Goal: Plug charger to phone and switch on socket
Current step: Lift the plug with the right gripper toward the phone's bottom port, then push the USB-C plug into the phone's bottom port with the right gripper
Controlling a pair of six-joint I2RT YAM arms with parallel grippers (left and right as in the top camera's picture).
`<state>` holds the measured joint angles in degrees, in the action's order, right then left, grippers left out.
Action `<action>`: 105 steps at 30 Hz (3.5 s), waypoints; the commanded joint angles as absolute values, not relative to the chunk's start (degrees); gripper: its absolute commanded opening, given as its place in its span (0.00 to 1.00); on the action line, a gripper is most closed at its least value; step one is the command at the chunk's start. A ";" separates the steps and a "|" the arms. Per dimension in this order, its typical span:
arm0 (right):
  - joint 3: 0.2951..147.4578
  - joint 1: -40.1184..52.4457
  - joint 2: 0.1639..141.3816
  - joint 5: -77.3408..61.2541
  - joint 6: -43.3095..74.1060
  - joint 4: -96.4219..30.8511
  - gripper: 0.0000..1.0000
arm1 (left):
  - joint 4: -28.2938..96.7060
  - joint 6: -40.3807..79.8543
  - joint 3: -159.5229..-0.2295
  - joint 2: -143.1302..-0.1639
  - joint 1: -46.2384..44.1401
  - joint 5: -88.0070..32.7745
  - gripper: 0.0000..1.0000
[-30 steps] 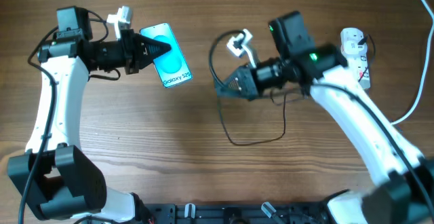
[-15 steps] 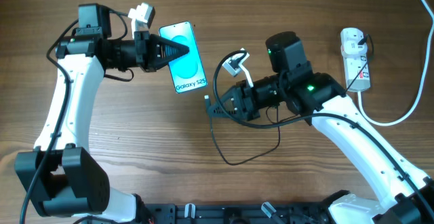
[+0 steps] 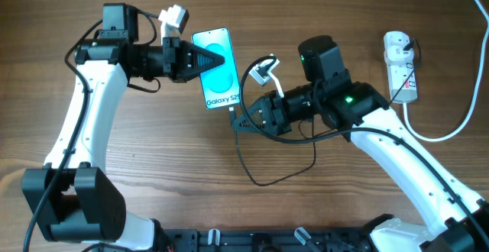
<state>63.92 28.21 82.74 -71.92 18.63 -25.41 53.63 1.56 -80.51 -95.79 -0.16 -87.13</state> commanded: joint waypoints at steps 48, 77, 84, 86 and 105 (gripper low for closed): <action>63.24 28.49 85.30 -73.21 23.11 -18.92 0.04 | 53.47 0.40 -80.66 -94.83 -0.64 -89.10 0.04; 63.24 25.76 85.30 -73.34 28.49 -11.14 0.04 | 55.16 -1.13 -80.66 -94.83 -5.43 -89.06 0.04; 63.24 24.14 85.30 -71.57 28.47 -11.14 0.04 | 55.18 -1.10 -80.66 -94.83 -5.43 -89.03 0.04; 63.24 24.12 85.30 -70.63 28.49 -11.14 0.04 | 55.18 -1.10 -80.66 -94.83 -5.61 -89.06 0.04; 63.24 23.38 85.30 -71.05 29.15 -10.48 0.05 | 54.87 -1.10 -80.66 -94.83 -7.22 -88.88 0.04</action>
